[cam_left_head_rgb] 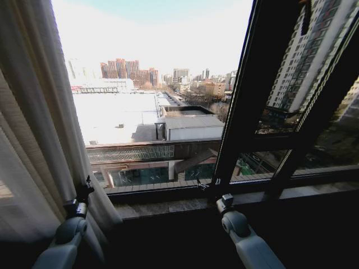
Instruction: Open the curtains by pulling them apart, changing their state from closed to fully open.
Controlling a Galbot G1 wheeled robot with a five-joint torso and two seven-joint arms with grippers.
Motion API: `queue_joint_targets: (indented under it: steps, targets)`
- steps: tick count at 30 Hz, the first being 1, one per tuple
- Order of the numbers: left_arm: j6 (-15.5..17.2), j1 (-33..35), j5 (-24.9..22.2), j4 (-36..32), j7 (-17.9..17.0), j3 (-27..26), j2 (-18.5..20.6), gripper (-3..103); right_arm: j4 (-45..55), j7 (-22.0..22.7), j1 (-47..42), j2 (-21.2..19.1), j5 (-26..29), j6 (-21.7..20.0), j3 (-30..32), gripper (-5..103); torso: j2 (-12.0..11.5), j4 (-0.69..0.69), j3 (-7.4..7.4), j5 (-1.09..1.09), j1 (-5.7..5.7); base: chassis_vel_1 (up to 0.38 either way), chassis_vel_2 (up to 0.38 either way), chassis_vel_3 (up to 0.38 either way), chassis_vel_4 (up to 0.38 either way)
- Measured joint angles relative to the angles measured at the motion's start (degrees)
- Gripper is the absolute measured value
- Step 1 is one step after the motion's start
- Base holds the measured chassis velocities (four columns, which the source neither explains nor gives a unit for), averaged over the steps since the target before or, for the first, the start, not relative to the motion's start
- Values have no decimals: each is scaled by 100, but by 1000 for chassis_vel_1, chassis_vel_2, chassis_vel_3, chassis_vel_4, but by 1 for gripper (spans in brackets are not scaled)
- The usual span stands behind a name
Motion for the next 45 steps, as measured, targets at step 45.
queue_joint_targets:
  steps: [45]
  targets:
    - [238, 17, -743, 2246, -1119, -2555, 1371, 0, -1, 1, 0, -1, 0, 0, 3, 100, 0, -3, 0, -1, 0, 0, -3, 0, -1]
